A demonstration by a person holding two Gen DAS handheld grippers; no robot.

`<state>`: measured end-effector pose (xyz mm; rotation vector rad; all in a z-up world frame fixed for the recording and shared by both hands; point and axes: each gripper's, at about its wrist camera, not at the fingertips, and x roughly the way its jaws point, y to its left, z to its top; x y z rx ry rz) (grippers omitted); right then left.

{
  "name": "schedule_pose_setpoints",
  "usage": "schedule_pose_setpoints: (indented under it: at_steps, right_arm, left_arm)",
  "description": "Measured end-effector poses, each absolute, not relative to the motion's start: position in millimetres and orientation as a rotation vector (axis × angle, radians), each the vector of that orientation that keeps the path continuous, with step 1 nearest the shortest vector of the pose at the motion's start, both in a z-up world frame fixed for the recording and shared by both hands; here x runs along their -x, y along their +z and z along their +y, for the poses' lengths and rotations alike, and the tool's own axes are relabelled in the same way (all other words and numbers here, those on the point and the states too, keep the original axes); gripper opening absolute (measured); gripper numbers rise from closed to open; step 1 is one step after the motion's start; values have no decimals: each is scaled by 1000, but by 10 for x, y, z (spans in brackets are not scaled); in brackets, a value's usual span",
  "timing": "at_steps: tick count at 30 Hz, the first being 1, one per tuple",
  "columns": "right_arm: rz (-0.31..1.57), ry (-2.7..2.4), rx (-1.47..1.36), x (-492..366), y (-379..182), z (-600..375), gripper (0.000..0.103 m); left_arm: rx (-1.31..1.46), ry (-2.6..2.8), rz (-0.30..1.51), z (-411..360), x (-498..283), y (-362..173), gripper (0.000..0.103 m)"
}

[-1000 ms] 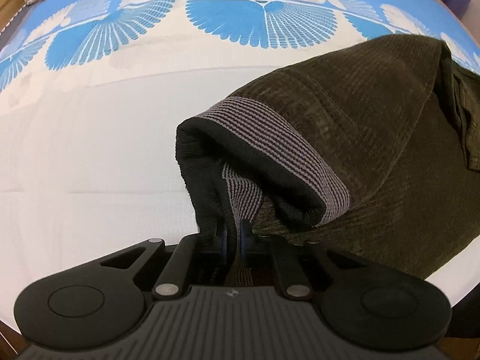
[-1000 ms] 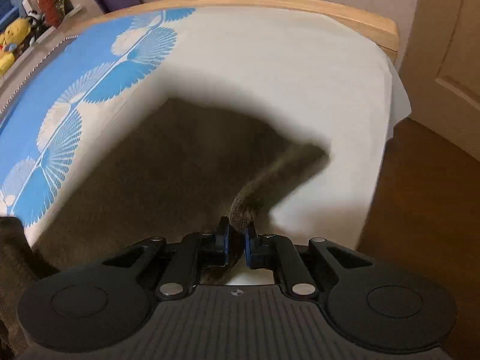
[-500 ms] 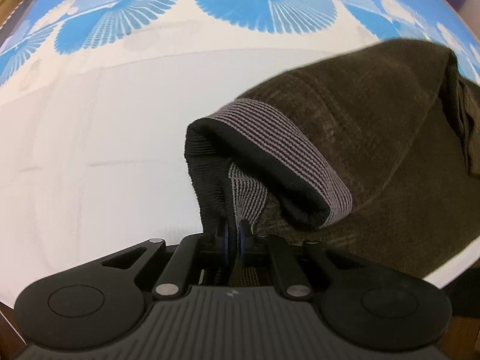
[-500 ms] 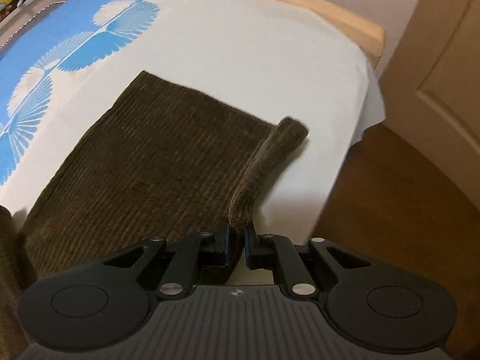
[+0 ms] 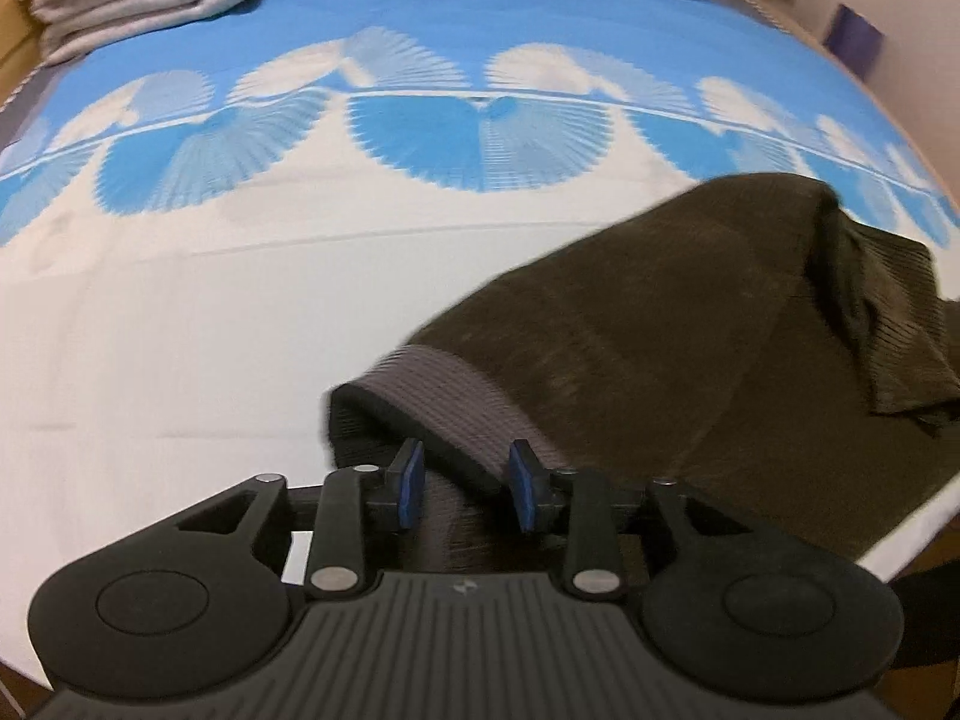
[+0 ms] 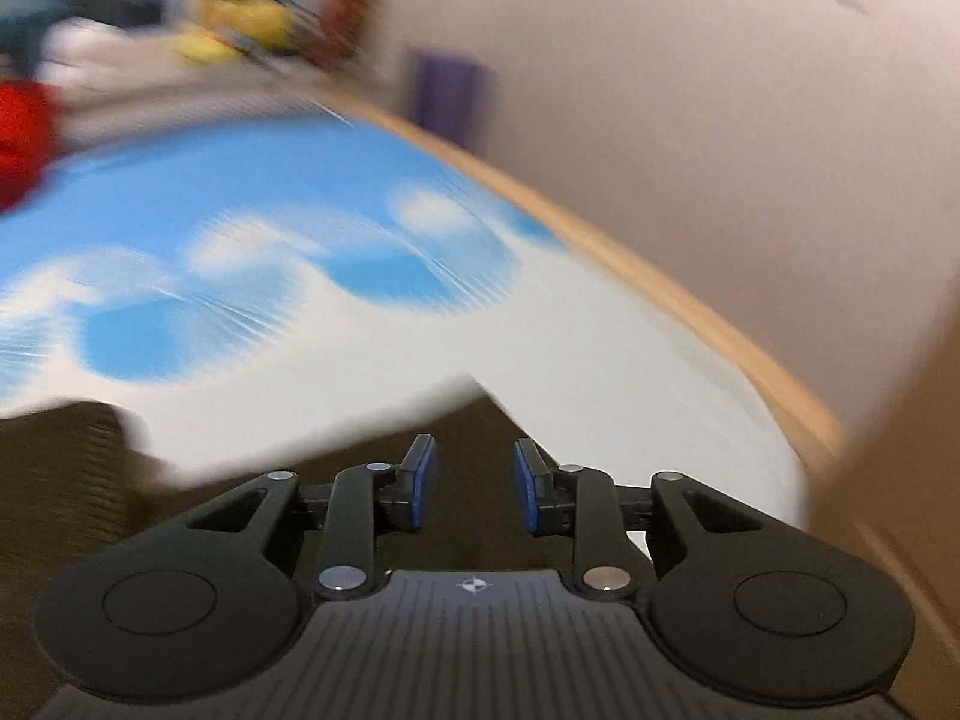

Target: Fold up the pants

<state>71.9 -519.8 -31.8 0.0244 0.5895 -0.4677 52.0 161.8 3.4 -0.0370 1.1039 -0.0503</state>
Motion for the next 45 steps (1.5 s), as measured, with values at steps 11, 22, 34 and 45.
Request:
schedule_pose_setpoints:
  at_steps: [11,22,34,45]
  right_arm:
    - [629,338,289,-605,-537,-3850,53]
    - [693,502,515,-511,-721,-3169,58]
    - [721,433,601,-756,-856,-3080,21]
    - [646,167,310,-1086,-523,-3602,0]
  left_arm:
    - [-176,-199,1168,1017,-547,-278,67]
    - [-209,-173,1208,961,-665,-407,70]
    - [-277,-168,1220,923,-737,-507,70]
    - [-287,-135,1207,973,-790,-540,54]
